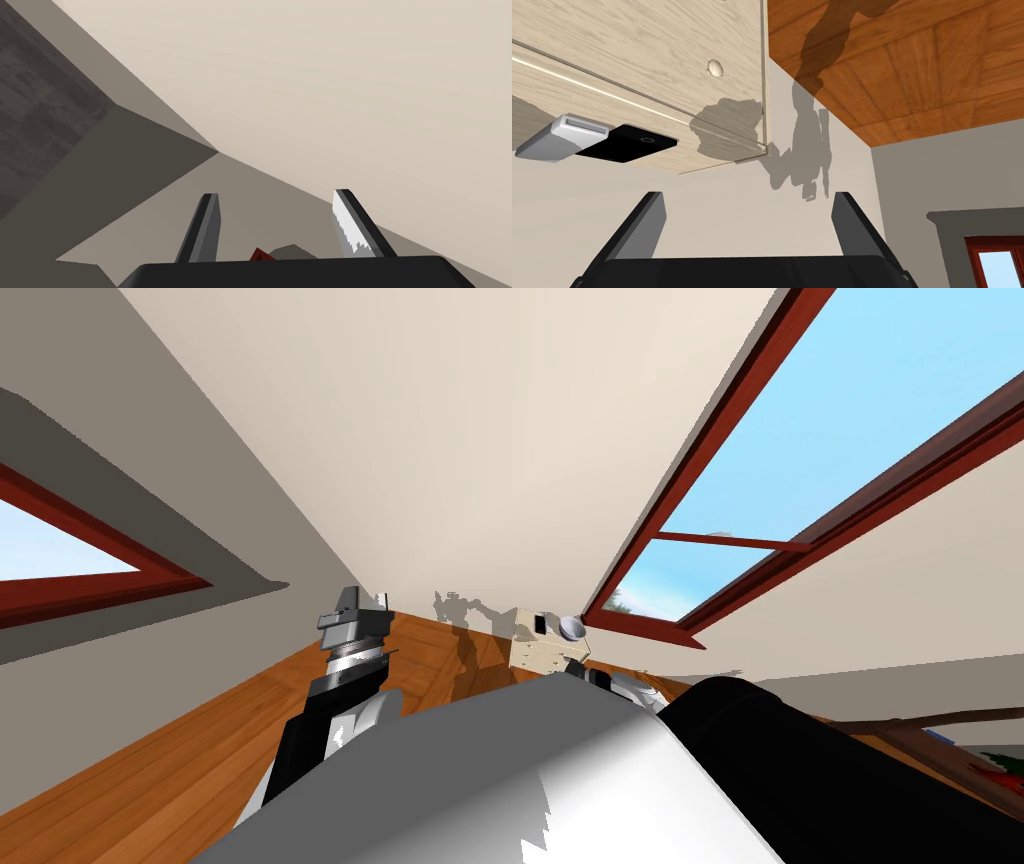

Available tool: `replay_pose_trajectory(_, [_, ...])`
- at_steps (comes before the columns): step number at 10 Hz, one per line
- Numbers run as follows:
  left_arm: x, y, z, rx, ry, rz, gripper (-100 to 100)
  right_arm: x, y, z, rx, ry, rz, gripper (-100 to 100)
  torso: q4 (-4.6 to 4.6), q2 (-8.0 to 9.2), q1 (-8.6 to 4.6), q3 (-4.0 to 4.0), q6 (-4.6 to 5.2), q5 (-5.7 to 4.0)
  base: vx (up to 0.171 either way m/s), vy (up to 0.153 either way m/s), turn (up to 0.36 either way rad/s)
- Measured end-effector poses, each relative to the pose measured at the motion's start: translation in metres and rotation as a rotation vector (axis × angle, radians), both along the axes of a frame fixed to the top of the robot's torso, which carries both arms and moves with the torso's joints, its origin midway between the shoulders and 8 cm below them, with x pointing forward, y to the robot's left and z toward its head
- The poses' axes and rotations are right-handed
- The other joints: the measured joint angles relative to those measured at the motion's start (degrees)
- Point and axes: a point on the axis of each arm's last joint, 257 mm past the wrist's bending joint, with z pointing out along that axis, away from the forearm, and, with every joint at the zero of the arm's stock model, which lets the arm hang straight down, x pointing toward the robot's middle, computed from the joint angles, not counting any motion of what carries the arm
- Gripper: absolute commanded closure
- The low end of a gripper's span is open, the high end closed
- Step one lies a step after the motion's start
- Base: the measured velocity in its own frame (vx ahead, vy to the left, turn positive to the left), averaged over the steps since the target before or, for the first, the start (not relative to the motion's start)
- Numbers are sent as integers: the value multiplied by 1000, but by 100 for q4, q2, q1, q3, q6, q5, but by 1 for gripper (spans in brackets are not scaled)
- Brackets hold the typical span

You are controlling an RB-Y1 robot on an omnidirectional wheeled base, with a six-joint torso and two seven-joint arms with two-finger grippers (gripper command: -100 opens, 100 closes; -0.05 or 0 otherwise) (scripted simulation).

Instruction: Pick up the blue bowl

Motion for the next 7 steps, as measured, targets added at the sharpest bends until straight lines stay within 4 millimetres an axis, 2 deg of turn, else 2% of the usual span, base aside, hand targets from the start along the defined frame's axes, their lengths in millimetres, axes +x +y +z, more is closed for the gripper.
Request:
replay_pose_trajectory(2, [0,0,0,0,0,0,0,-6,-16,-8,-26,16,-3,-100,4,19,-11,11,2,-3,11,12,74])
replay_pose_trajectory(4, [0,0,0,0,0,0,0,-20,-45,-13,-104,50,14,-100,3,11,-8,7,0,-2,28,11,46])
replay_pose_trajectory(5, [0,0,0,0,0,0,0,-22,-50,-16,-115,56,16,-100,3,14,-10,8,2,-3,31,17,137])
replay_pose_trajectory(7, [0,0,0,0,0,0,0,-33,-80,-21,-190,87,34,-100,2,7,-7,4,0,-2,52,24,135])
